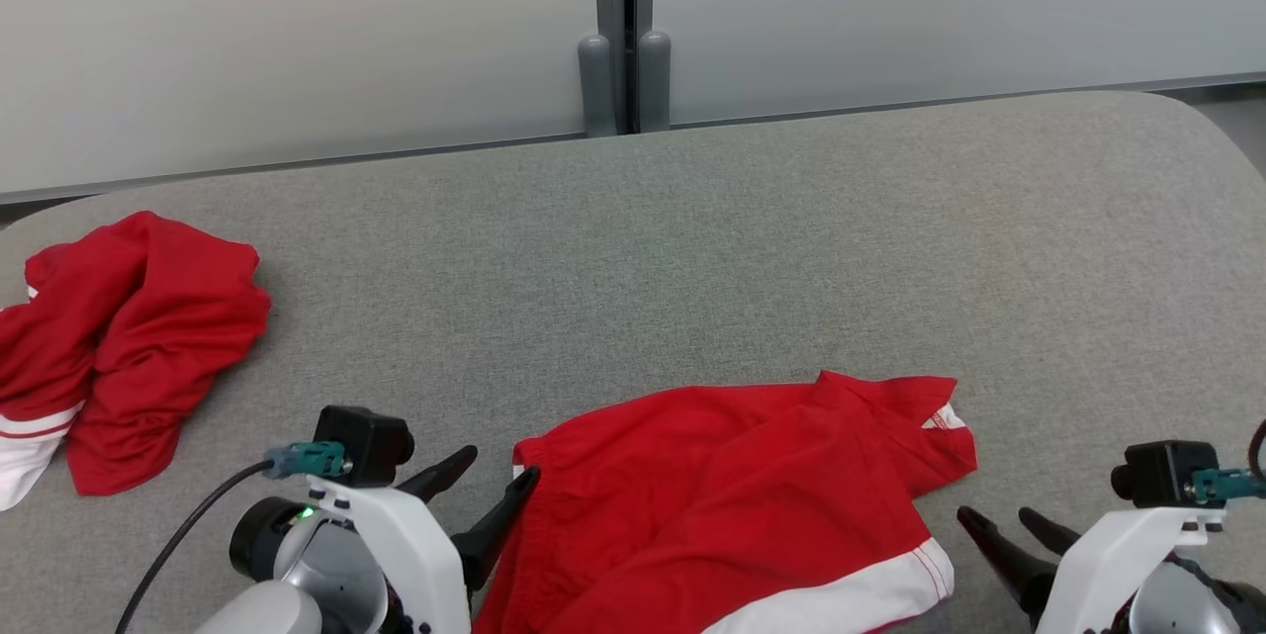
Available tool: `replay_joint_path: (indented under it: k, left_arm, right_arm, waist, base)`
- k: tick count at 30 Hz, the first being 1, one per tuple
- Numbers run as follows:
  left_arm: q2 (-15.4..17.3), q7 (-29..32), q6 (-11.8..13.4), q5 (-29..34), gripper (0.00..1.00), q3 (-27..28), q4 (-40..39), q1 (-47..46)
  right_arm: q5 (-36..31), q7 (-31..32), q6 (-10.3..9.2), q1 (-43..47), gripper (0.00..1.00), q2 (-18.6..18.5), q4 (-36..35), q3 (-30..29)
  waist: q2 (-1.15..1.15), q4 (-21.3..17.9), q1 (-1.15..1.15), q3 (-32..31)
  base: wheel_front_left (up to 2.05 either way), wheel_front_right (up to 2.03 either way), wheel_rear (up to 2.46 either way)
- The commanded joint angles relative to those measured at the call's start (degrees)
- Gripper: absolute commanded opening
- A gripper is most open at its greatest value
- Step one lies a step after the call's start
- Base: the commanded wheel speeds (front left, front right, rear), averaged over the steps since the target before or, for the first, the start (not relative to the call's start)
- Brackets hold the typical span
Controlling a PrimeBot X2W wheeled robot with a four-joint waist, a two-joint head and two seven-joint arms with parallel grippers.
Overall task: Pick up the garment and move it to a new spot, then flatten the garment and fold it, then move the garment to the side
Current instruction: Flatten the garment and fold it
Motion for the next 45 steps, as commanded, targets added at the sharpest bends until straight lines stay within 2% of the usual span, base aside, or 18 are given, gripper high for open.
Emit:
replay_joint_path:
  k: [1, 10, 17, 20, 21, 22, 23, 24, 30, 36, 45]
  left_arm:
    - [-0.2, 0.9, 0.2, 0.7, 1.00, -0.3, 1.0, -1.9]
    - [-2.7, 8.4, -1.1, 4.1, 1.00, -5.1, 9.8, -10.6]
    - [-6.4, 13.2, -1.3, 9.4, 1.00, -10.7, 19.8, -16.8]
    - [-8.5, 15.0, -2.5, 9.3, 0.97, -12.1, 23.5, -18.3]
    - [-9.1, 15.4, -3.0, 9.1, 0.59, -12.3, 24.4, -18.7]
    - [-9.1, 15.4, -3.0, 9.1, 0.59, -12.3, 24.4, -18.7]
    - [-9.4, 15.4, -3.4, 9.1, 0.22, -12.5, 25.1, -19.0]
    - [-9.8, 14.7, -3.4, 9.0, 0.00, -12.2, 25.5, -19.5]
    - [-9.5, 11.4, -3.8, 6.9, 0.00, -8.5, 26.9, -21.6]
    - [-6.4, 9.8, -4.3, 2.9, 0.00, -2.7, 29.3, -24.4]
    - [-4.8, 5.2, -6.1, -1.3, 0.00, 3.3, 38.0, -27.4]
  right_arm:
    - [-0.8, -0.9, 0.11, -1.0, 1.00, -0.2, -0.7, -0.7]
    - [-2.4, -3.0, 0.11, -4.0, 1.00, 0.7, -2.2, -1.5]
    - [-2.7, -3.8, 0.11, -5.9, 1.00, 1.4, -1.6, -0.6]
    - [-2.9, -4.1, 0.11, -6.3, 1.00, 1.5, -1.1, -0.2]
    - [-2.9, -4.2, 0.11, -6.4, 1.00, 1.6, -1.0, -0.1]
    - [-2.9, -4.2, 0.11, -6.4, 1.00, 1.6, -1.0, -0.1]
    - [-2.9, -4.3, 0.11, -6.5, 1.00, 1.6, -0.8, 0.1]
    - [-2.9, -4.3, 0.11, -6.6, 1.00, 1.6, -0.6, 0.1]
    - [-2.8, -5.2, 0.11, -6.6, 1.00, 1.4, 0.2, 0.1]
    - [-2.6, -6.1, 0.11, -7.8, 1.00, 1.3, 0.7, 0.2]
    - [-2.3, -7.8, 0.11, -9.0, 1.00, 1.7, 1.8, 0.6]
  waist:
    - [0.00, -0.4, 0.00, 0.4]
    - [0.00, -2.1, 0.00, 2.5]
    - [0.00, -2.8, 0.00, 4.4]
    - [0.00, -3.0, 0.00, 4.6]
    - [0.00, -3.1, 0.00, 4.7]
    - [0.00, -3.1, 0.00, 4.7]
    - [0.00, -3.2, 0.00, 4.7]
    - [0.00, -3.3, 0.00, 4.7]
    - [0.00, -3.4, 0.00, 4.8]
    - [0.00, -3.9, 0.00, 5.5]
    - [0.00, -4.8, 0.00, 5.9]
  base:
    - [0.00, 0.00, 0.00]
    - [0.00, 0.00, 0.00]
    - [0.00, 0.00, 0.00]
    - [0.00, 0.00, 0.00]
    - [0.00, 0.00, 0.00]
    - [0.00, 0.00, 0.00]
    - [0.00, 0.00, 0.00]
    - [0.00, 0.00, 0.00]
    - [0.00, 0.00, 0.00]
    - [0.00, 0.00, 0.00]
    - [0.00, 0.00, 0.00]
